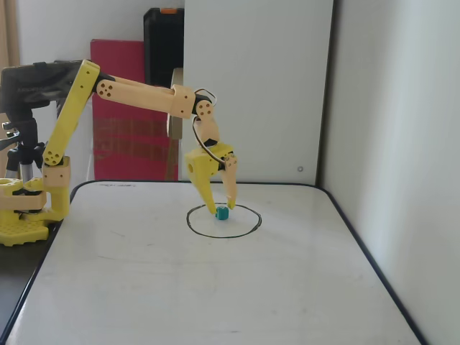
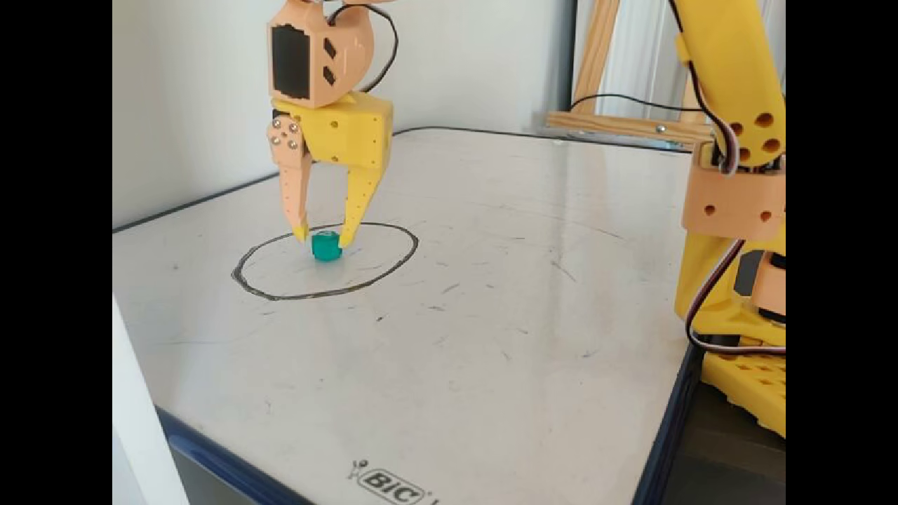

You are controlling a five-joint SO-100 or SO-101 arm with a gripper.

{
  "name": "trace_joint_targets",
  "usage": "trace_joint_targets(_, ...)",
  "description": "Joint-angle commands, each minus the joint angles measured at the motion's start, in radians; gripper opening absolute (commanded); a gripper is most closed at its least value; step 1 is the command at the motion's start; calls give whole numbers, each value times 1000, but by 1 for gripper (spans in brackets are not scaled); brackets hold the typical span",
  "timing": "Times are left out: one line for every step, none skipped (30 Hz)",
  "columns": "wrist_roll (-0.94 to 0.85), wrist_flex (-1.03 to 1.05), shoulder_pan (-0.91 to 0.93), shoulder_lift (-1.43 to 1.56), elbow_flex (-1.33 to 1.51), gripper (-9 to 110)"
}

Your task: Grasp a green cube and put it in the black circle

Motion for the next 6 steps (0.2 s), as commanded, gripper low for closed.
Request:
trace_joint_targets(5, 2, 2, 8, -35, 13)
trace_joint_targets(6, 5, 3, 11, -37, 12)
trace_joint_targets(9, 11, 8, 17, -44, 12)
trace_joint_targets(12, 25, 12, 29, -55, 12)
trace_joint_targets(14, 40, 18, 54, -61, 12)
trace_joint_targets(17, 54, 28, 91, -63, 11)
